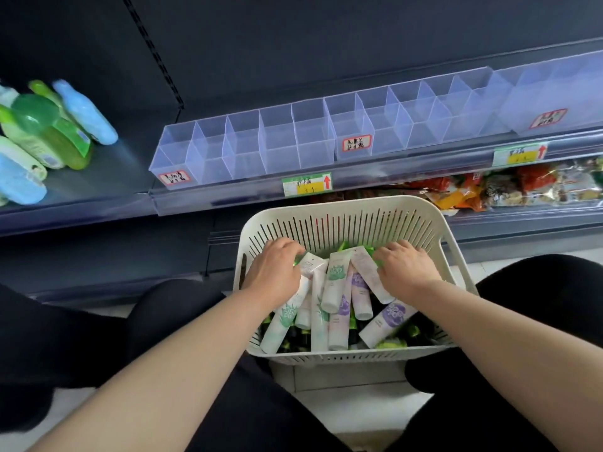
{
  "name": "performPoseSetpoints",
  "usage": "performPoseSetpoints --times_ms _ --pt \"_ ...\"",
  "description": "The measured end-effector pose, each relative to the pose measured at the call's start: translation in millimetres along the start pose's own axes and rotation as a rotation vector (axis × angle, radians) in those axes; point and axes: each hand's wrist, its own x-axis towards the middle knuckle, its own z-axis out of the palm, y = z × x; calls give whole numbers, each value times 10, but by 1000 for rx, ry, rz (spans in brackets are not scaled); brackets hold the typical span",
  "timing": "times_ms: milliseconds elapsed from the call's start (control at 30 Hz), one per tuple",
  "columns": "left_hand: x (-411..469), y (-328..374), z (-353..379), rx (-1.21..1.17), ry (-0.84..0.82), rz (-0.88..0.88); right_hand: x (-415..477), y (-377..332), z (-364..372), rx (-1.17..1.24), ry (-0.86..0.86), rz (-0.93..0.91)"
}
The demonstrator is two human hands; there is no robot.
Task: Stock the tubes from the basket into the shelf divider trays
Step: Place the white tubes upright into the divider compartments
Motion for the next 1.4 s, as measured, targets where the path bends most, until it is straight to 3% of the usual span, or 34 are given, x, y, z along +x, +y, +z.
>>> performPoseSetpoints --times_ms 400,600,667,767,833,1033,1133,1267,1400 --pt "40 155 381 -161 56 -127 68 -126 232 46 -66 45" --pt "15 127 383 -134 55 -60 188 -161 178 135 -36 118" --pt "19 118 378 -142 70 -50 195 -123 172 351 -70 199" --pt "12 110 379 -160 74 -49 166 -40 149 962 -135 407" --pt "13 117 370 -170 72 -65 101 3 131 1162 -150 454" --pt "159 208 359 -76 0 -96 -38 27 112 1248 -58 427" --pt "287 362 358 124 -46 -125 -57 18 89 1247 26 385" --pt "438 548 407 353 -179 -224 -72 19 55 1096 130 318" --pt "497 616 618 329 -271 -304 -91 59 18 866 172 288"
